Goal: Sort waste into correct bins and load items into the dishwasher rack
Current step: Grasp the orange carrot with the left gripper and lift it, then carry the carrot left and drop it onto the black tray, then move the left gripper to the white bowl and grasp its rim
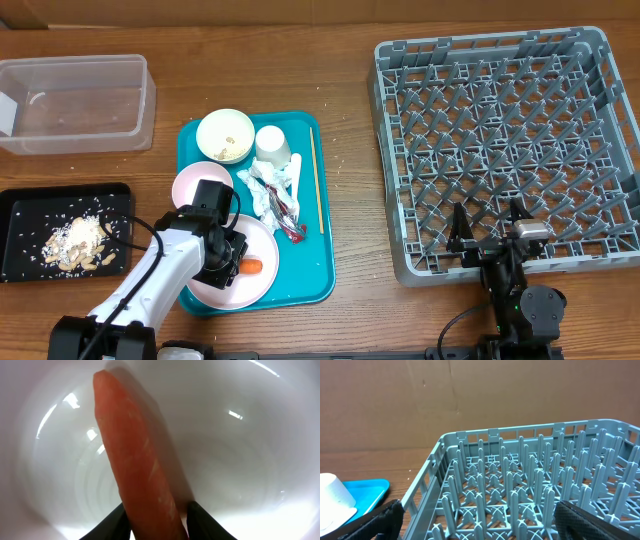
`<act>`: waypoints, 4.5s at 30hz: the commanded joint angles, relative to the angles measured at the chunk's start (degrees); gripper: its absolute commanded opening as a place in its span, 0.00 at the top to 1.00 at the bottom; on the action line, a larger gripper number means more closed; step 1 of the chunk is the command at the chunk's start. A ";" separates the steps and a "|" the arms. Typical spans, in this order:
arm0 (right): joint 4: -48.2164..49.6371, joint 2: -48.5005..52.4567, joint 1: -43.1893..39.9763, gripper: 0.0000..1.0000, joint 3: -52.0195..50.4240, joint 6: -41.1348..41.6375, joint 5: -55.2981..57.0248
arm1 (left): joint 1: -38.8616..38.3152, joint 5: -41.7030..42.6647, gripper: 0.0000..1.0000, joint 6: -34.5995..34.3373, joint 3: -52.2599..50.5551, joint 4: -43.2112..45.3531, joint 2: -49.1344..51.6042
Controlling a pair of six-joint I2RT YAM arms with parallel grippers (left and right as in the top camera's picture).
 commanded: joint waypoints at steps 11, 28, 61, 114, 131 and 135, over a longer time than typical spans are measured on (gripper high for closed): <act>0.22 -0.46 -0.04 0.00 -0.57 -0.17 0.35 | -0.31 -0.17 0.86 4.72 1.25 1.16 1.36; 0.22 -0.46 -0.04 0.00 -0.59 -0.17 0.35 | 7.96 -4.85 0.95 20.02 29.53 -22.14 1.36; 0.22 -0.46 -0.04 0.00 -0.59 -0.17 0.35 | 51.45 -7.65 0.32 33.70 35.12 -7.98 16.57; 0.22 -0.46 -0.04 0.00 -0.59 -0.17 0.35 | 11.67 0.81 0.05 46.12 58.75 -11.78 31.61; 0.22 -0.46 -0.04 0.00 -0.59 -0.17 0.35 | 11.74 -7.61 0.28 47.23 58.75 -11.04 40.26; 0.22 -0.46 -0.04 0.00 -0.57 -0.17 0.35 | 11.74 -7.63 0.41 48.26 58.73 -10.80 40.26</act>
